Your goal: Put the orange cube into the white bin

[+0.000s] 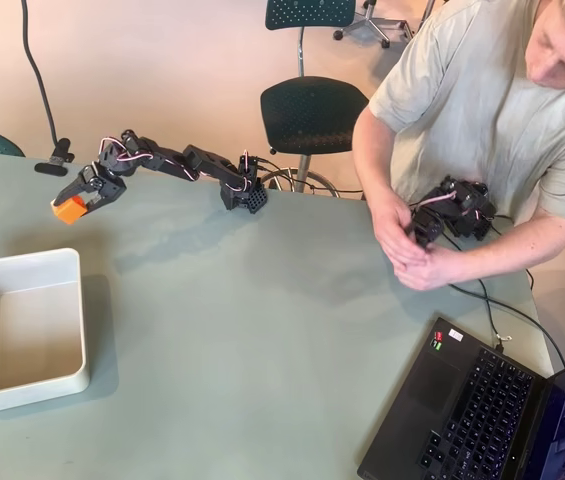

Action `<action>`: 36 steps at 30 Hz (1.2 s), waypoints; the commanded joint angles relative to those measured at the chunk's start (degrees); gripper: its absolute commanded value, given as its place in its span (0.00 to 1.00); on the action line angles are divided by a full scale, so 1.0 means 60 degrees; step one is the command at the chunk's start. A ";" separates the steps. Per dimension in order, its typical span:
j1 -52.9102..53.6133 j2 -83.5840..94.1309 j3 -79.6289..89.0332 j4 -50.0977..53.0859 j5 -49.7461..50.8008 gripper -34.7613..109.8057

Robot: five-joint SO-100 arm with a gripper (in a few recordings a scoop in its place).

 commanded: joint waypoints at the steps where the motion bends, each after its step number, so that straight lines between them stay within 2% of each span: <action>1: -0.0410 -0.0498 -0.0322 -0.1216 0.0000 0.44; 12: -0.0659 -0.2695 -0.0278 -0.4805 0.0117 0.45; 19: -0.0674 -0.2798 -0.0264 -0.5522 0.0571 0.45; 29: -0.0879 -0.2827 -0.0249 -0.5449 0.6079 0.45; 36: -0.1304 -0.3208 -0.0264 -0.5522 0.9243 0.45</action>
